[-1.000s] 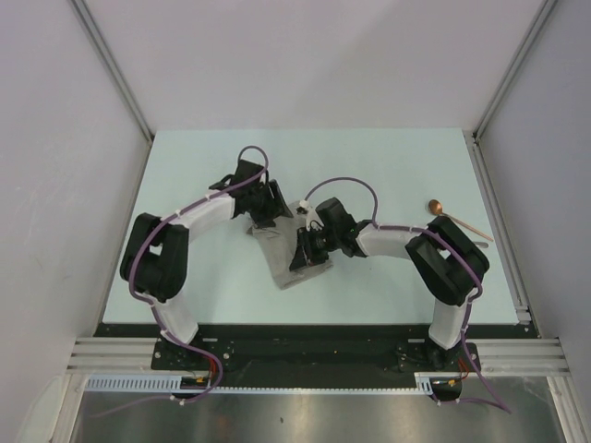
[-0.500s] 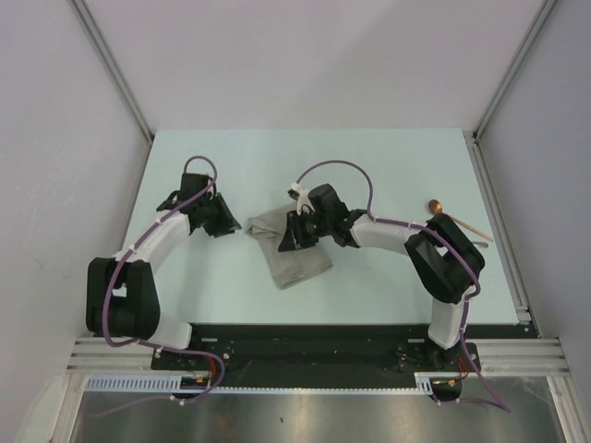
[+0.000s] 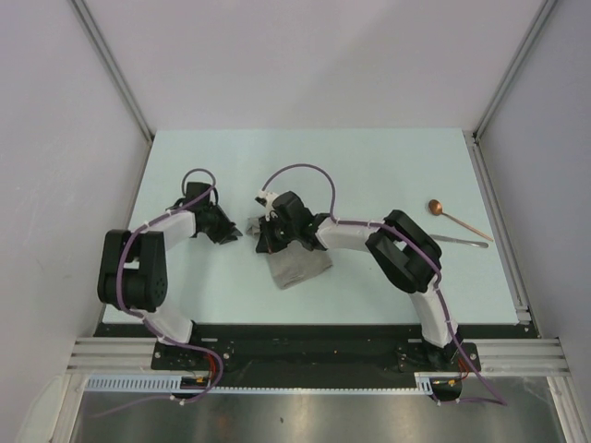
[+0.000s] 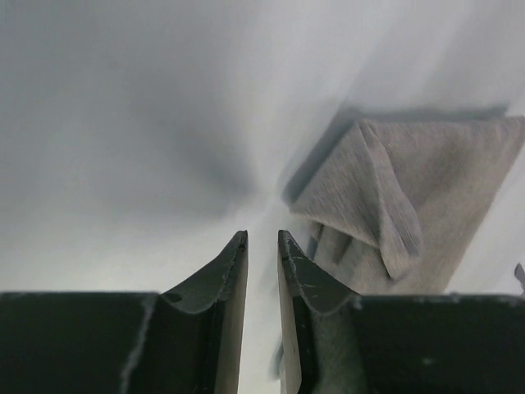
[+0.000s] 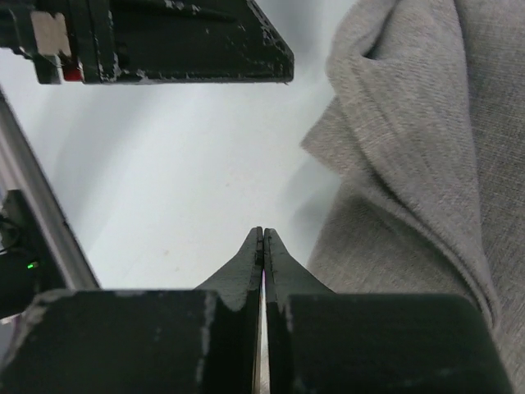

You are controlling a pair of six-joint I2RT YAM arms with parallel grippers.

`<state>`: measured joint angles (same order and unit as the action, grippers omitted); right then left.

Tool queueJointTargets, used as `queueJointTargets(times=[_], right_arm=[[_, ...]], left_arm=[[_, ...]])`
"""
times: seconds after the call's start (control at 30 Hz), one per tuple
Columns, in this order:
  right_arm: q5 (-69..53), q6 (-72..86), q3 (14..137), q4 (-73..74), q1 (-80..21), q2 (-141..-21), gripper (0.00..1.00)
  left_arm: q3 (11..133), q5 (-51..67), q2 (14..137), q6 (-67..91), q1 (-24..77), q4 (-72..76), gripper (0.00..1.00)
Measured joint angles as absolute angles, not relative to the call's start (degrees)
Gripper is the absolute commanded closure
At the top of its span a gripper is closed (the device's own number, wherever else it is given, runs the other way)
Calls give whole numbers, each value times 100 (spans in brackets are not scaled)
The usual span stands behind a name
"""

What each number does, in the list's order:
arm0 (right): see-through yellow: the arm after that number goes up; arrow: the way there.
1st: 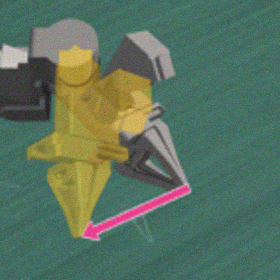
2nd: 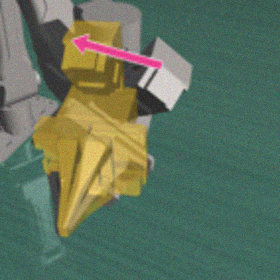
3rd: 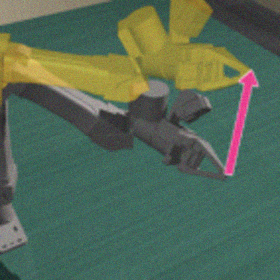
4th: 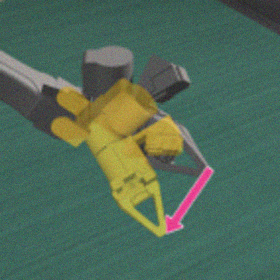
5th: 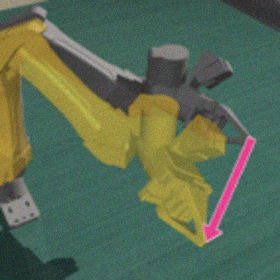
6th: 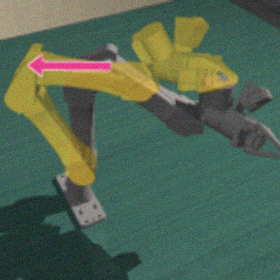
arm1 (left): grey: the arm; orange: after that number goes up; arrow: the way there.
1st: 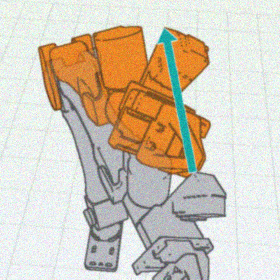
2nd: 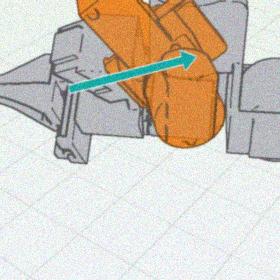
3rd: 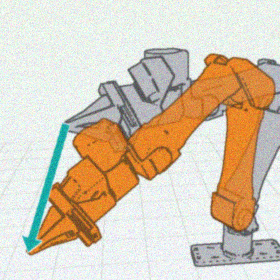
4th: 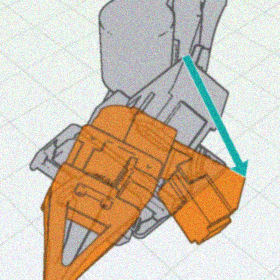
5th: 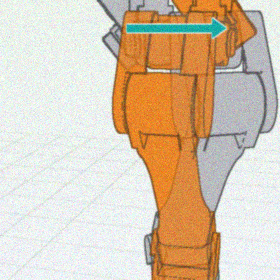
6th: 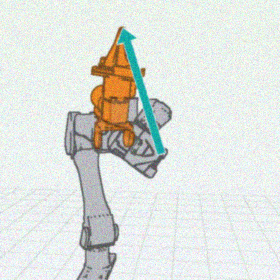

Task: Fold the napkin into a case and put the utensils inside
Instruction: Smooth out the 2/3-rectangle-folded napkin at the center of the board.

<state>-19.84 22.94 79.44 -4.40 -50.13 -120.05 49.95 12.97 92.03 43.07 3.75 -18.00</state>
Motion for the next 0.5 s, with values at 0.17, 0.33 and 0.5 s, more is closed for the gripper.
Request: queueJointTargets(times=[0.17,0.33,0.5], right_arm=[[-1719,2193,8108,-338,-5028,-12293,100],[-1509,2174,8241,-333,-5000,-12337,100],[-1413,2176,8278,-351,-4871,-12342,100]], left_arm=[[5238,1256,9776,4466,355,-1721,76],[5398,1247,9950,4515,355,-1518,76],[5537,1328,10079,4515,364,-1485,76]])
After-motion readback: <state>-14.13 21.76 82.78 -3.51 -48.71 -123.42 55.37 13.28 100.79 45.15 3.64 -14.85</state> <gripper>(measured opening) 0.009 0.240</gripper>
